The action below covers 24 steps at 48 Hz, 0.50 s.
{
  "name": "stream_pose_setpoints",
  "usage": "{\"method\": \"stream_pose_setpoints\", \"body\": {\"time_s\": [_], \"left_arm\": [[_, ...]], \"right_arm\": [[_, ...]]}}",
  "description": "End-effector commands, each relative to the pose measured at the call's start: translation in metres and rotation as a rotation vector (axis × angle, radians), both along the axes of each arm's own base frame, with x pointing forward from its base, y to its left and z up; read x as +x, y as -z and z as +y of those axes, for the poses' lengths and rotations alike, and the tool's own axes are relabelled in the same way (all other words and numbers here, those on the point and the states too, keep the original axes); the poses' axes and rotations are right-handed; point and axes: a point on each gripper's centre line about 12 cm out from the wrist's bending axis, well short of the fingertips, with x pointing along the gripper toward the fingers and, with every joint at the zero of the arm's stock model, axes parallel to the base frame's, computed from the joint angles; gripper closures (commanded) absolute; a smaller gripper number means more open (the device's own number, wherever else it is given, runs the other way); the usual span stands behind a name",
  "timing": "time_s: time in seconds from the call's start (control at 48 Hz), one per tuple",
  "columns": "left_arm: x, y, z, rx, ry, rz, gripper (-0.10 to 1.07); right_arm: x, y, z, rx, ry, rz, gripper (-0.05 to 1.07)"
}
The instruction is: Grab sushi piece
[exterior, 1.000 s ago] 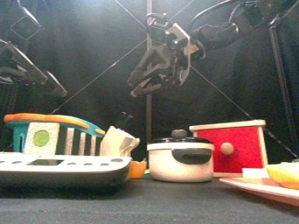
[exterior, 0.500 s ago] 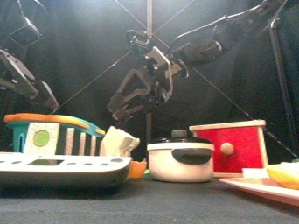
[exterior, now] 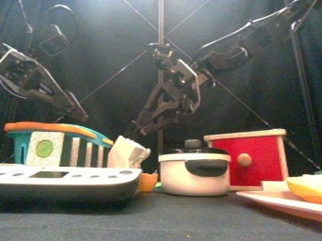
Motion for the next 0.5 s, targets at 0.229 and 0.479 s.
{"method": "stream_pose_setpoints", "body": {"time_s": [0.229,0.479], "left_arm": [[0.034,0.021,0.002,0.005,0.010,0.097,-0.05],[0.034,0.032,0.002,0.001,0.010,0.134,-0.05]], "right_arm": [[0.001,-0.021,-0.001,-0.007,-0.011,-0.093,0.19],[0.001,-0.018,-0.001,-0.003,-0.009,-0.087,0.19]]}}
